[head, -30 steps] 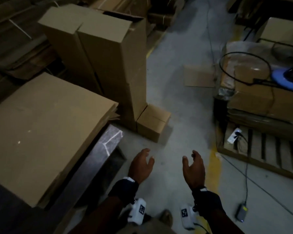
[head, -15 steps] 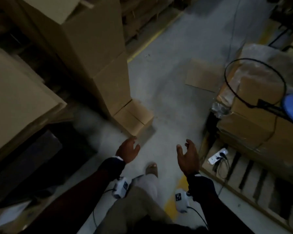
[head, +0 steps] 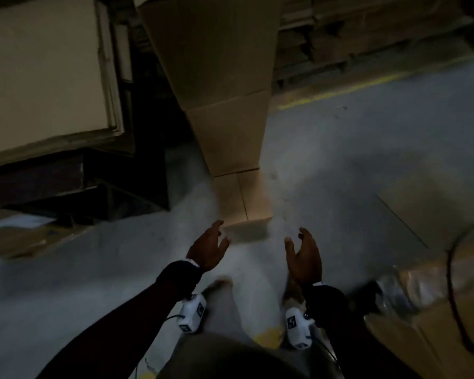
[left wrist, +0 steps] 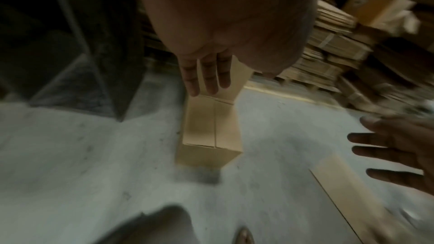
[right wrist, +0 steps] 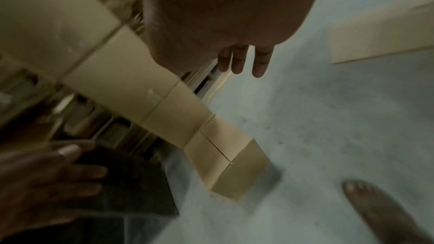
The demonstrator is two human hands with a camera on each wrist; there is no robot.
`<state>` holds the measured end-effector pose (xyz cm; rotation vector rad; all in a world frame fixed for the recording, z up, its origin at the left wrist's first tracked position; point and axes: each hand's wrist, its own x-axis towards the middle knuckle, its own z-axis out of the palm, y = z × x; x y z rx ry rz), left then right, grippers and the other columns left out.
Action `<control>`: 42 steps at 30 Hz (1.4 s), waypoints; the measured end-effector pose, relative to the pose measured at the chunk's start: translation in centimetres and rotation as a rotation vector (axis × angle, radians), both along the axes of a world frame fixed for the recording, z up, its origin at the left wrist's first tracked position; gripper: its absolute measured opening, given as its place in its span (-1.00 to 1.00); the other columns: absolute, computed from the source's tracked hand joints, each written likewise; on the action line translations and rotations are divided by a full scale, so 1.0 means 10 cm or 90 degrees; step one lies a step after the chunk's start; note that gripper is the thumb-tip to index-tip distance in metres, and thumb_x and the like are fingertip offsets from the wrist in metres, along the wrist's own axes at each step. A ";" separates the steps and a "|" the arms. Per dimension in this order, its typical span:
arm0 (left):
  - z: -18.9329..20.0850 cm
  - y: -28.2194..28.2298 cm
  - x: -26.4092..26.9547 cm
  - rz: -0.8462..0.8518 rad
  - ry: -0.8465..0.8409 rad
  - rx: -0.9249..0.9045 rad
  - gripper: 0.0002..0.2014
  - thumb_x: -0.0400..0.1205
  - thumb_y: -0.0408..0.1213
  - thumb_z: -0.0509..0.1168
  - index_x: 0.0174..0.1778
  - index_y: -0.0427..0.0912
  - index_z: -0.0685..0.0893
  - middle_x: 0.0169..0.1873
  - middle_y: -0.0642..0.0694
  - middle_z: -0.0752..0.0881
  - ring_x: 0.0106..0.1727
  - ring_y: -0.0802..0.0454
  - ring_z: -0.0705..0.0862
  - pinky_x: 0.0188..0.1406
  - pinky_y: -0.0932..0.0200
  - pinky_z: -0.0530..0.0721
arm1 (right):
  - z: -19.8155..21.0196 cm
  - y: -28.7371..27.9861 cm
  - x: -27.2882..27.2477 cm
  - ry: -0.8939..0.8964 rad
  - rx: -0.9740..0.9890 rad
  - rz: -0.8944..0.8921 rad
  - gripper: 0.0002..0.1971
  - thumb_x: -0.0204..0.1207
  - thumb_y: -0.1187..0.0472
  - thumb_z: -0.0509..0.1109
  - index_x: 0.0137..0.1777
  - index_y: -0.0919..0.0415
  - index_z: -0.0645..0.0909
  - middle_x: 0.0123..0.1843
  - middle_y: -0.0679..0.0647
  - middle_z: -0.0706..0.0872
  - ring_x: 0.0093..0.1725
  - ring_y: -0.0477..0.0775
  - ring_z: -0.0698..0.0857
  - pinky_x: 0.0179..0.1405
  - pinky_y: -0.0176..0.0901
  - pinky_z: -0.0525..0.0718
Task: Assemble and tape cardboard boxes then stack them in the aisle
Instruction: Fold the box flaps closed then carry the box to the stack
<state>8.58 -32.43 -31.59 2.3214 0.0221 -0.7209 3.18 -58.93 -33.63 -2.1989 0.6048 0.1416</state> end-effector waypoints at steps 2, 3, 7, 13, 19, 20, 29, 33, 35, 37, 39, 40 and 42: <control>-0.12 -0.09 0.03 0.046 -0.004 0.011 -0.39 0.78 0.05 0.20 0.71 -0.10 0.24 0.50 -0.26 0.55 0.46 -0.16 0.58 0.35 0.04 0.53 | -0.20 -0.19 0.23 0.007 0.004 0.068 -0.40 0.69 0.09 0.41 0.64 0.37 0.39 0.52 0.36 0.57 0.49 0.37 0.57 0.48 0.19 0.54; -0.18 -0.12 0.02 0.066 -0.005 0.020 -0.38 0.78 0.05 0.20 0.71 -0.11 0.24 0.52 -0.27 0.54 0.47 -0.16 0.57 0.37 0.03 0.53 | -0.28 -0.27 0.31 0.013 -0.001 0.092 -0.39 0.70 0.09 0.40 0.65 0.36 0.38 0.53 0.36 0.56 0.50 0.37 0.55 0.50 0.21 0.52; -0.39 -0.19 0.01 0.091 -0.038 0.065 -0.33 0.76 0.13 0.17 0.72 -0.16 0.24 0.56 -0.25 0.50 0.53 -0.18 0.52 0.46 -0.04 0.51 | -0.52 -0.49 0.62 0.030 -0.029 0.144 -0.37 0.71 0.02 0.36 0.68 0.30 0.34 0.58 0.35 0.50 0.55 0.39 0.49 0.53 0.25 0.47; -1.51 -0.23 0.32 0.125 -0.034 0.100 -0.25 0.69 0.20 0.08 0.72 -0.17 0.23 0.59 -0.25 0.45 0.55 -0.24 0.47 0.50 -0.16 0.48 | -1.60 -0.55 1.16 0.029 -0.072 0.210 -0.37 0.72 0.00 0.33 0.68 0.33 0.33 0.59 0.36 0.48 0.55 0.43 0.46 0.51 0.25 0.45; -2.99 -0.24 0.77 0.131 -0.029 0.103 -0.23 0.69 0.18 0.13 0.73 -0.24 0.23 0.63 -0.30 0.40 0.59 -0.30 0.42 0.55 -0.13 0.41 | -3.03 -0.48 1.55 0.032 -0.063 0.261 -0.32 0.73 -0.03 0.30 0.70 0.36 0.28 0.63 0.38 0.44 0.58 0.43 0.43 0.55 0.24 0.41; -3.21 -0.25 0.84 0.135 -0.031 0.098 -0.22 0.68 0.17 0.14 0.73 -0.26 0.23 0.65 -0.31 0.37 0.60 -0.30 0.40 0.56 -0.13 0.39 | -3.24 -0.47 1.60 0.039 -0.064 0.272 -0.32 0.73 -0.01 0.33 0.71 0.36 0.25 0.64 0.38 0.42 0.59 0.43 0.42 0.56 0.25 0.40; -4.35 -0.26 1.13 0.320 0.035 -0.058 -0.02 0.69 0.28 0.21 0.78 -0.10 -0.25 0.69 -0.27 0.29 0.64 -0.25 0.40 0.58 0.00 0.39 | -4.23 -0.39 1.96 0.076 0.090 0.251 -0.19 0.76 -0.13 0.24 0.82 0.16 -0.08 0.80 0.24 0.17 0.75 0.24 0.23 0.72 0.12 0.26; -4.02 -0.22 1.04 0.341 0.018 -0.074 -0.07 0.68 0.30 0.19 0.79 0.03 -0.19 0.64 -0.25 0.42 0.54 -0.30 0.53 0.50 -0.04 0.50 | -3.82 -0.28 2.00 0.068 0.157 0.198 -0.26 0.74 -0.09 0.30 0.79 0.13 0.08 0.65 0.18 0.48 0.57 0.21 0.51 0.56 0.02 0.48; -3.57 -0.14 0.91 0.333 0.009 -0.065 -0.02 0.60 0.39 0.18 0.79 0.08 -0.17 0.62 -0.25 0.45 0.52 -0.31 0.55 0.52 -0.11 0.51 | -3.33 -0.25 1.96 0.067 0.173 0.187 -0.34 0.73 0.01 0.37 0.73 0.16 0.21 0.50 0.12 0.62 0.45 0.15 0.61 0.34 -0.20 0.53; -2.97 -0.08 0.74 0.336 0.012 -0.063 0.01 0.56 0.44 0.19 0.78 0.11 -0.18 0.63 -0.25 0.43 0.54 -0.30 0.53 0.53 -0.10 0.50 | -2.71 -0.20 1.86 0.074 0.184 0.183 -0.41 0.69 0.08 0.43 0.65 0.17 0.31 0.31 0.05 0.68 0.33 0.14 0.68 0.13 -0.31 0.53; -2.28 -0.03 0.53 0.353 0.008 -0.053 -0.03 0.62 0.38 0.24 0.79 0.12 -0.16 0.62 -0.25 0.45 0.53 -0.30 0.53 0.49 -0.05 0.52 | -2.04 -0.13 1.71 0.079 0.195 0.186 -0.42 0.66 0.09 0.47 0.59 0.16 0.33 0.27 0.02 0.69 0.29 0.14 0.71 0.07 -0.30 0.55; -1.92 0.01 0.41 0.366 0.003 -0.045 -0.05 0.63 0.35 0.25 0.79 0.13 -0.15 0.61 -0.25 0.47 0.51 -0.31 0.54 0.46 -0.04 0.53 | -1.68 -0.09 1.62 0.084 0.207 0.190 -0.40 0.65 0.08 0.49 0.59 0.16 0.32 0.29 0.02 0.70 0.29 0.14 0.71 0.06 -0.30 0.57; -1.23 0.06 0.17 0.391 0.006 -0.030 -0.04 0.60 0.40 0.24 0.78 0.19 -0.14 0.60 -0.27 0.47 0.50 -0.34 0.54 0.46 -0.10 0.54 | -0.98 0.00 1.45 0.095 0.222 0.211 -0.34 0.64 0.06 0.50 0.62 0.17 0.27 0.34 -0.04 0.62 0.34 0.05 0.66 0.00 -0.45 0.56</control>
